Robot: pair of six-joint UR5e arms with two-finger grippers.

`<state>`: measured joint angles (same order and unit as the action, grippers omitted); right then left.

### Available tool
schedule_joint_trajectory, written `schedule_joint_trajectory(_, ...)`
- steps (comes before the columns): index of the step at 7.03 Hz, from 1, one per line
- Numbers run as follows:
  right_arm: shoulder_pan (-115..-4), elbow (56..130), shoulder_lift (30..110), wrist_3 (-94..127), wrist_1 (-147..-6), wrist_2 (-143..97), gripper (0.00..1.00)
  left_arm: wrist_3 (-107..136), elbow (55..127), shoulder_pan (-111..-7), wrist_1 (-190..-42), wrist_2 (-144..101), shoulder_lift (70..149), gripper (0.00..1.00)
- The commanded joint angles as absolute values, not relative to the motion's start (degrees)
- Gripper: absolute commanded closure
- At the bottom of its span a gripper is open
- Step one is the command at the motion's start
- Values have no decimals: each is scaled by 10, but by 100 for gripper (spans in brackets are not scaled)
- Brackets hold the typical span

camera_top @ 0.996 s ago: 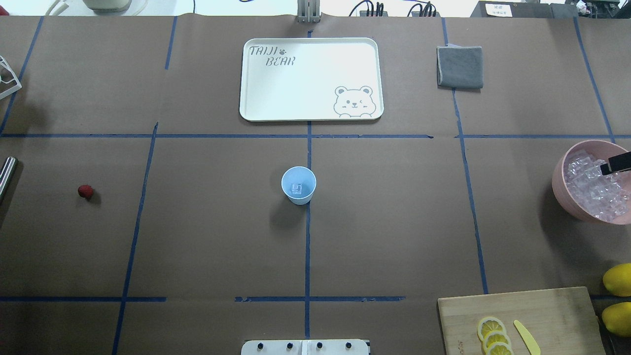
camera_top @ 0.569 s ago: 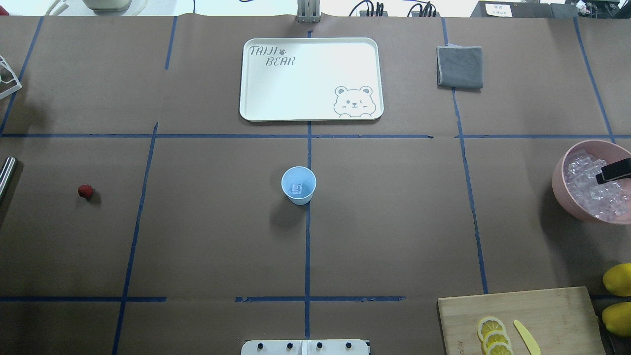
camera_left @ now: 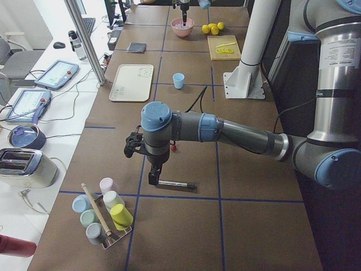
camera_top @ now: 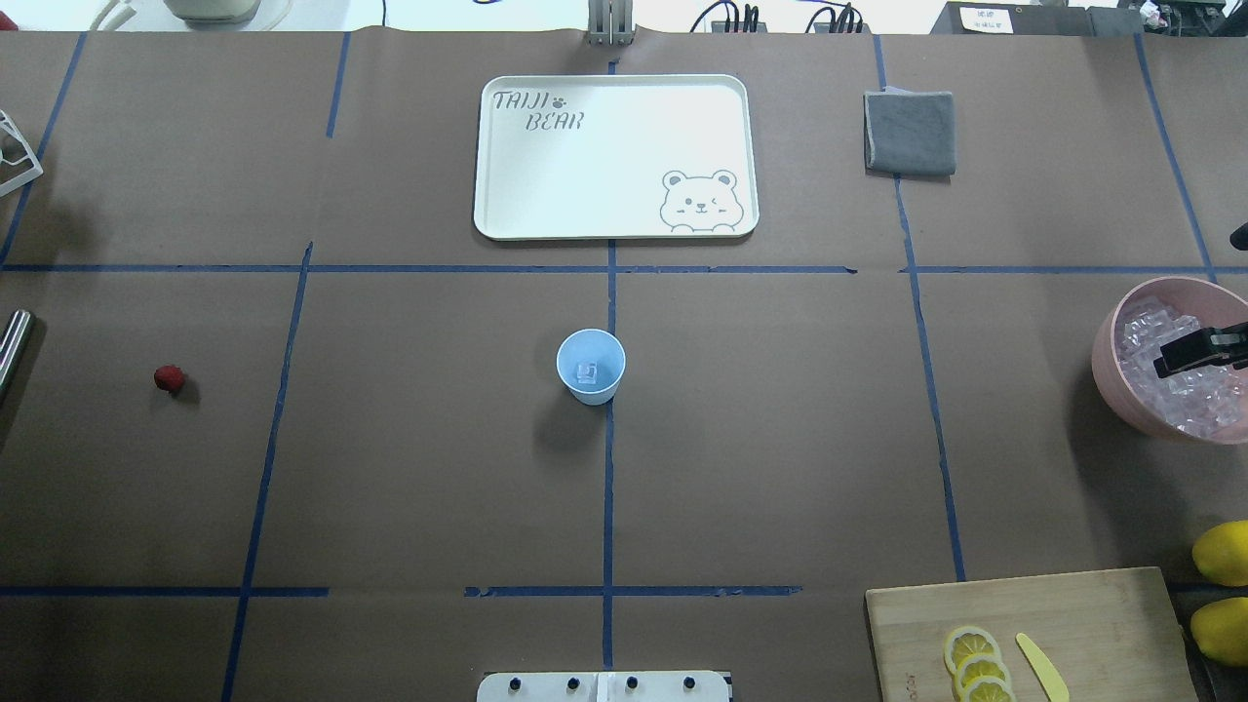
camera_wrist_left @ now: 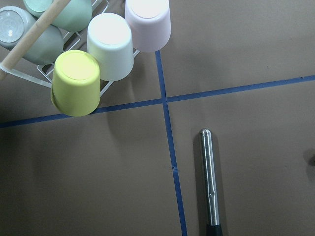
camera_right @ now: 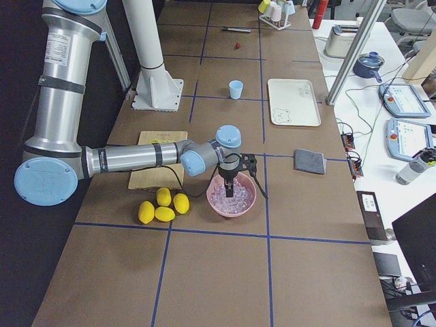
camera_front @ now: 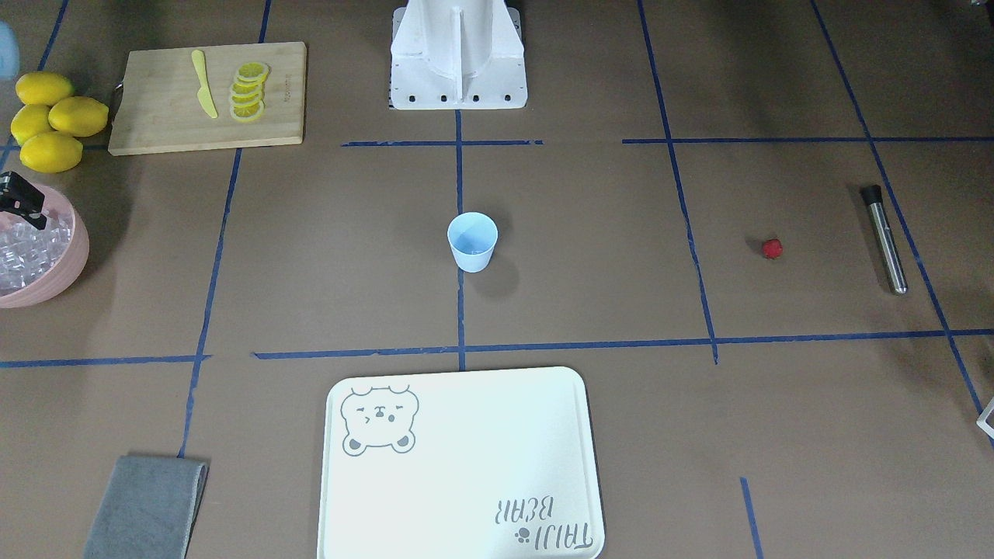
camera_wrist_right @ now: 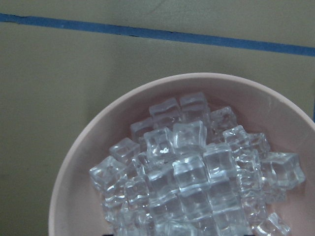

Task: Mash ice and strawberries in cup
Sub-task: 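Lower the right gripper into the bowl and grasp another ice cube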

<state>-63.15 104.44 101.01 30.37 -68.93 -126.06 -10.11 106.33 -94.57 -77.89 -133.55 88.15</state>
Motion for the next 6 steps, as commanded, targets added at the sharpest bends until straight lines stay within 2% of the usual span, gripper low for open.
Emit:
schedule_joint_trajectory(1,-630,1036,1010,296,-689,-1266,23,-101,1063,-946,-779,-1336,882,0)
schedule_joint_trajectory(3,-627,1034,1009,281,-690,-1266,35,-101,1063,-946,-779,-1335,882,0)
schedule_joint_trajectory(6,-624,1033,1009,265,-691,-1266,35,-101,1063,-946,-779,-1336,881,0)
